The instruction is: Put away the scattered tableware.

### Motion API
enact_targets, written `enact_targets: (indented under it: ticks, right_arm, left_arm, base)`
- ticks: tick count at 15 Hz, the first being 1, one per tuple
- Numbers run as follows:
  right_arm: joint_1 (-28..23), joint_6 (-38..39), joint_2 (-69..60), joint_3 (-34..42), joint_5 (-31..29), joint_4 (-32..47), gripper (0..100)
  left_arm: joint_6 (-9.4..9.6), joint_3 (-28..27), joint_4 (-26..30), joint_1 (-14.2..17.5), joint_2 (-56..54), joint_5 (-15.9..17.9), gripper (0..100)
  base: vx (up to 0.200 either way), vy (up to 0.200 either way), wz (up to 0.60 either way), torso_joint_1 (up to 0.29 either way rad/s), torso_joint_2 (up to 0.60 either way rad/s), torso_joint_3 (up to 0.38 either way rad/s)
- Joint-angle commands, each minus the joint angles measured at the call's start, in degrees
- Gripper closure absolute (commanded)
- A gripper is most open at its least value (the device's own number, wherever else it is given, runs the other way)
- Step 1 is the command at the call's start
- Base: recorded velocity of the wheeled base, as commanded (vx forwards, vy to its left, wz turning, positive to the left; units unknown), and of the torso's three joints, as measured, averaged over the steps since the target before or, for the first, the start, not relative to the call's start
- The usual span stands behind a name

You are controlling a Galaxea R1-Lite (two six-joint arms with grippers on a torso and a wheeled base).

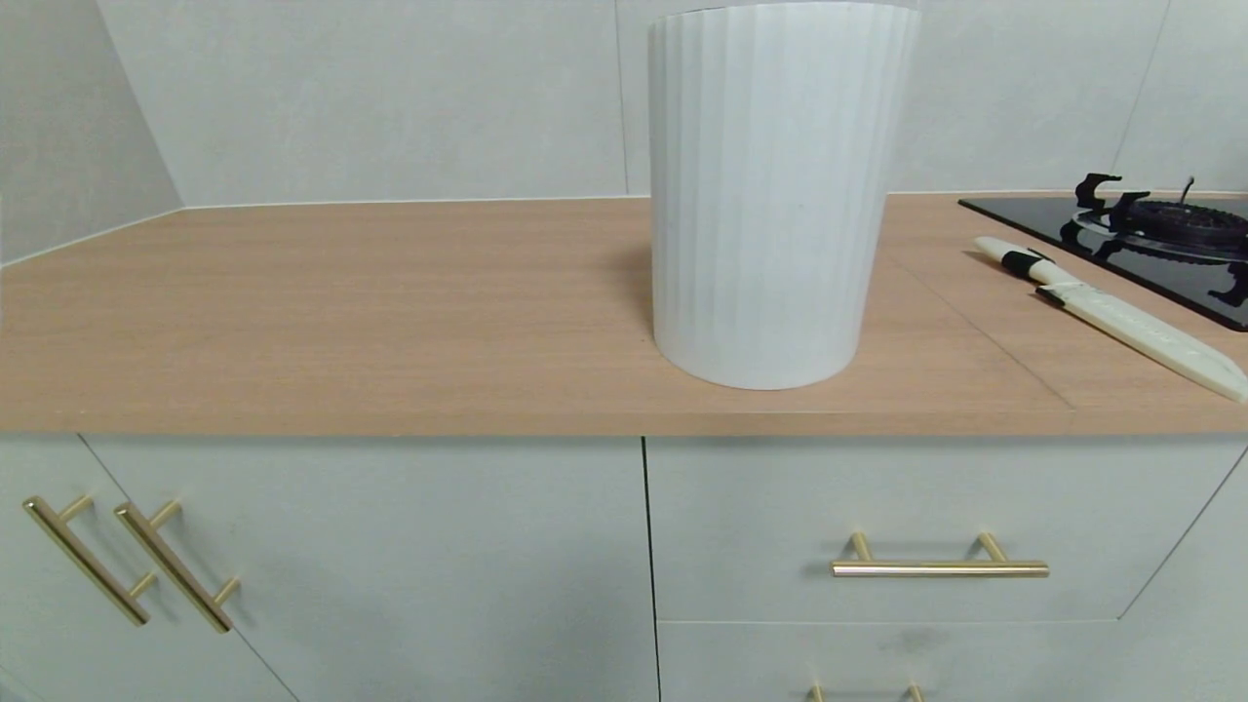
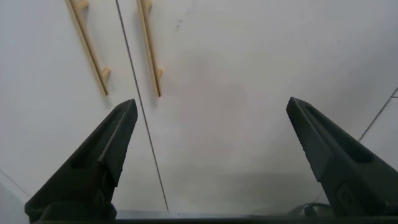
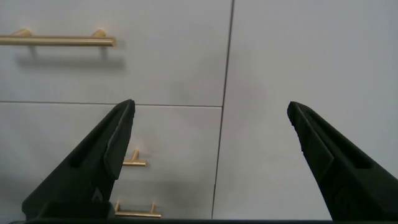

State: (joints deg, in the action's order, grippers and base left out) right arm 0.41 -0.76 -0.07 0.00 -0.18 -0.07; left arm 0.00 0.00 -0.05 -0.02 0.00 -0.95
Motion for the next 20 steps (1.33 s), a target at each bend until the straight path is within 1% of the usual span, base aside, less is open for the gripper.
enact_targets:
  ticks: [1,15,17,20]
  right_arm:
    - [0.0,0.0,0.1,0.0,0.0,0.0,0]
    - [0.0,0.0,0.1,0.0,0.0,0.0,0]
    - [0.0,0.0,0.1,0.0,0.0,0.0,0]
    - [0.0,0.0,0.1,0.0,0.0,0.0,0]
  left_arm:
    - [0.00,0.0,0.0,-0.1,0.0,0.0,0]
    - [0.00,0.0,0.0,-0.1,0.0,0.0,0]
    - [0.00,0.0,0.0,-0.1,0.0,0.0,0]
    - [0.00,0.0,0.0,0.0,0.0,0.0,0]
  base:
    - [0.000,0.000,0.00,0.000,0.00,0.000]
    - [0.000,0.000,0.00,0.000,0.00,0.000]
    - [0.000,0.000,0.00,0.041,-0.20,-0.139]
    - [0.000,0.000,0.00,0.079,-0.25,-0.271]
